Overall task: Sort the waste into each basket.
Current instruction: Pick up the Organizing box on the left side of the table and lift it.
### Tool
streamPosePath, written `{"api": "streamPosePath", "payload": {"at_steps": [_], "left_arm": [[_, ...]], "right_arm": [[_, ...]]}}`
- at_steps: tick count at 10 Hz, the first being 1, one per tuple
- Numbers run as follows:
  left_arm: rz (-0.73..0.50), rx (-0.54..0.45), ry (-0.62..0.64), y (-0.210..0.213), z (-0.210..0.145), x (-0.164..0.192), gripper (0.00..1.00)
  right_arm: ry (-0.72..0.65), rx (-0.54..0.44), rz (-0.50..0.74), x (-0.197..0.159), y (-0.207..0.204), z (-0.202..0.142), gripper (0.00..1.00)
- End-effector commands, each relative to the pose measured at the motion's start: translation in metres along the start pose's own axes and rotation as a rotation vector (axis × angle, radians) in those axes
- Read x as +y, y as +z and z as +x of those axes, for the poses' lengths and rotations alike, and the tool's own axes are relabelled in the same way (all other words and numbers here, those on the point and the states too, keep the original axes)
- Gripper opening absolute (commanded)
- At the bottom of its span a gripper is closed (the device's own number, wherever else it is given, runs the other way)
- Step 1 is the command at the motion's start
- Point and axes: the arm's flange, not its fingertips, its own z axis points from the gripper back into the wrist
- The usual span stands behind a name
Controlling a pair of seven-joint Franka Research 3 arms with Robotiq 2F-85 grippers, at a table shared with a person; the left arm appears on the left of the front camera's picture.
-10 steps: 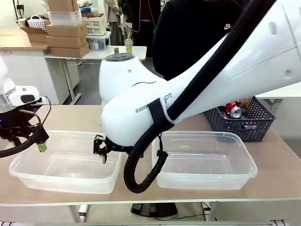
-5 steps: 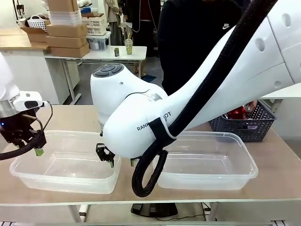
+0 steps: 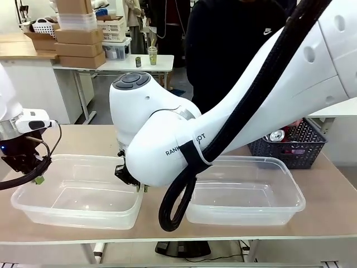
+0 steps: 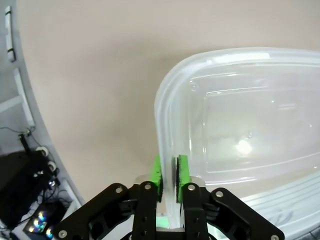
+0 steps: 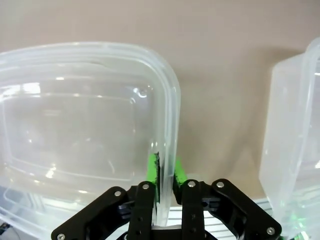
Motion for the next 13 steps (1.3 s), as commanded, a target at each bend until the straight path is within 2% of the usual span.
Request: {"api": "streamPosePath", "payload": {"at_steps": [1,4,5,8,10,11,12,13], "left_arm": [[0.013,-0.017,0.014,-0.005,-0.008,-0.002,0.00],[-0.002,-0.001,0.075,0.007,-0.011,-0.009,0.00],[-0.028,0.008,0.108,0.017,-0.014,-0.012,0.00],[-0.063,0.037,0.199,0.085,-0.017,-0.022,0.00],[-0.042,-0.041,0.254,0.132,-0.009,-0.023,0.00],[-0.053,-0.095,0.241,0.136,-0.008,-0.024,0.00],[-0.073,-0.001,0.216,0.117,-0.019,-0.029,0.00],[-0.073,-0.001,0.216,0.117,-0.019,-0.029,0.00]], "right_arm": [[-0.035,-0.031,0.014,0.000,-0.004,-0.008,0.00],[-0.043,-0.014,0.007,-0.010,0.003,-0.003,0.00],[-0.016,0.026,0.000,-0.014,0.016,0.001,0.00],[0.123,0.070,-0.022,-0.036,0.104,0.024,0.00],[0.247,0.166,-0.003,-0.049,0.140,0.033,0.00],[0.313,0.295,0.084,-0.052,0.145,0.027,0.00],[0.149,0.085,0.023,-0.034,0.129,0.025,0.00],[0.149,0.085,0.023,-0.034,0.129,0.025,0.00]]}}
